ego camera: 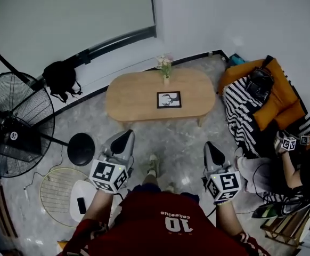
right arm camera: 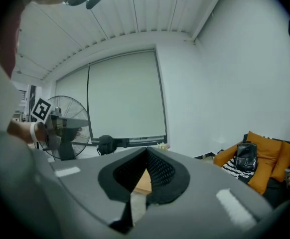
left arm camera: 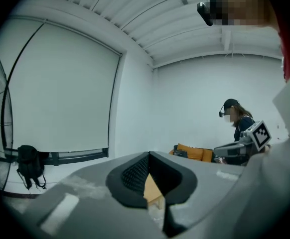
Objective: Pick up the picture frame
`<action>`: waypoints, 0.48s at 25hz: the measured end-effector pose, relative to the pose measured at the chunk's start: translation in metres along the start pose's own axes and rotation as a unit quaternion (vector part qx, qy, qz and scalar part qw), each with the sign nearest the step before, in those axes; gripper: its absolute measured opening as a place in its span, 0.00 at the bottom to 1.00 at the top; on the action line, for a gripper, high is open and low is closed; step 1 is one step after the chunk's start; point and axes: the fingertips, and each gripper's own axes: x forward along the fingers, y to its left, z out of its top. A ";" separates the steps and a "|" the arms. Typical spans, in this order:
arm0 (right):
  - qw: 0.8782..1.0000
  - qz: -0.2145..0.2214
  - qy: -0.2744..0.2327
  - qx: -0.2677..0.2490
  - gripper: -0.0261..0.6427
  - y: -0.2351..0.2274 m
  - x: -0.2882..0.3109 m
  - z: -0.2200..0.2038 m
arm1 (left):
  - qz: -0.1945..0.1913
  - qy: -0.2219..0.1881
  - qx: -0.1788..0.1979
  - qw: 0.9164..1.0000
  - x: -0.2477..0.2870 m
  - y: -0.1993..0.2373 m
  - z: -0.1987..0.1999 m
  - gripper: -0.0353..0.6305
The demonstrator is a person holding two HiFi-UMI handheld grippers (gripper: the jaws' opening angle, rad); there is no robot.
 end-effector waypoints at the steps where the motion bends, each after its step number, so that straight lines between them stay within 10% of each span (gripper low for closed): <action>1: 1.000 -0.002 0.002 -0.004 0.03 -0.002 0.004 0.001 | -0.002 -0.001 -0.003 1.000 0.007 0.003 0.000 0.05; 12: 0.999 -0.016 0.029 -0.027 0.03 -0.016 0.102 0.016 | -0.026 -0.005 -0.023 0.999 0.092 0.076 0.003 0.05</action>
